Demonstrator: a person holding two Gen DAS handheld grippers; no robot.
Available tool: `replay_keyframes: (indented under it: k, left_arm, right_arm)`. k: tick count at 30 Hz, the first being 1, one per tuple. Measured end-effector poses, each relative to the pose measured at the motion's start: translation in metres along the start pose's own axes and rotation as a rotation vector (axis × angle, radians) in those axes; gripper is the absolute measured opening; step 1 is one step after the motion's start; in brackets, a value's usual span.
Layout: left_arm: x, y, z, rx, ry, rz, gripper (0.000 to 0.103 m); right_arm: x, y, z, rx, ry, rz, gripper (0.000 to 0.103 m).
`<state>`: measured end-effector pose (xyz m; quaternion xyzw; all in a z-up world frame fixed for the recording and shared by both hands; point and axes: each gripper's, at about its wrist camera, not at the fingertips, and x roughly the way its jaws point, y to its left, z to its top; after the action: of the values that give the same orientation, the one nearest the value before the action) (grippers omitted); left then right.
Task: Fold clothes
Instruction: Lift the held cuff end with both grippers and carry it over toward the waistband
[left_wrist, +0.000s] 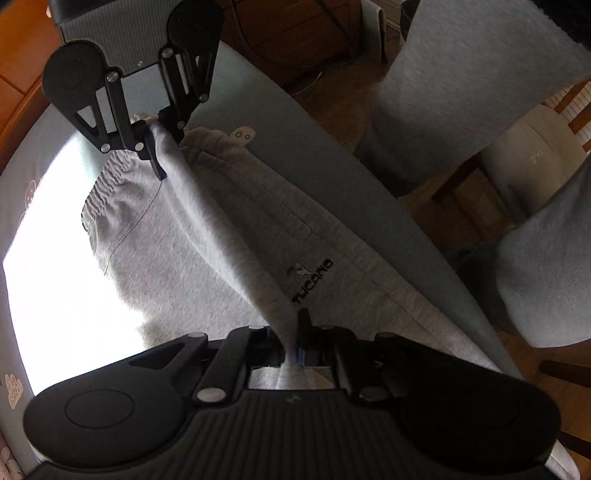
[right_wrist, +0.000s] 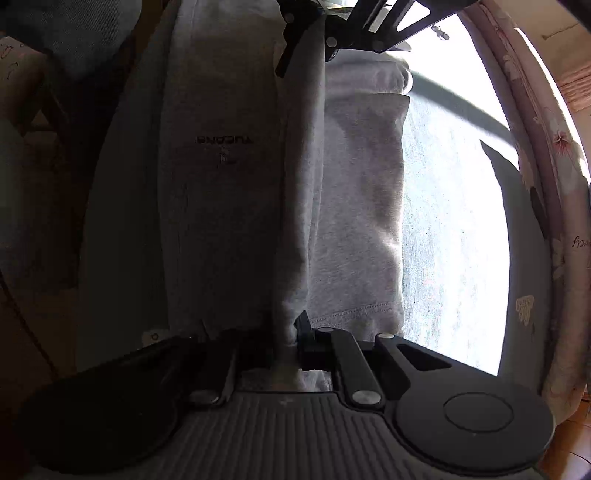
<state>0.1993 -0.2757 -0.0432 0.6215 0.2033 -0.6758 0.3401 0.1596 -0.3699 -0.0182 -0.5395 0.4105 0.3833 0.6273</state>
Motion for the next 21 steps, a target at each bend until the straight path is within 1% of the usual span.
replay_keyframes:
  k: [3,6,9,13,16,18,19,20,21]
  left_arm:
    - [0.009,-0.005,0.008,0.034,0.000,-0.005,0.004]
    - [0.020,-0.007,0.016,0.026,0.000,-0.022,0.004]
    - [0.029,-0.013,0.021,0.045,0.002,-0.033,0.004]
    - [0.043,-0.015,0.022,0.029,0.020,-0.048,0.004]
    - [0.051,-0.013,0.022,-0.014,0.034,-0.057,0.004]
    - [0.056,-0.015,0.024,-0.019,0.046,-0.056,0.004]
    - [0.060,-0.016,0.024,-0.017,0.054,-0.051,0.005]
    - [0.063,-0.017,0.025,-0.022,0.061,-0.049,0.009]
    - [0.061,-0.027,0.025,-0.032,0.065,-0.046,0.010]
  right_arm:
    - [0.008,0.009,0.000,0.006,0.019,0.001,0.012]
    - [0.019,0.018,-0.001,-0.011,0.041,-0.006,0.012]
    - [0.024,0.024,-0.002,-0.012,0.059,-0.011,0.012]
    - [0.024,0.022,-0.001,0.042,0.057,0.011,0.013]
    - [0.028,0.024,0.002,0.054,0.060,0.006,0.013]
    - [0.035,0.024,0.001,0.063,0.065,0.006,0.013]
    - [0.038,0.025,0.001,0.067,0.068,0.006,0.014]
    - [0.039,0.025,0.002,0.072,0.071,0.002,0.014]
    - [0.040,0.025,0.003,0.077,0.074,-0.003,0.016]
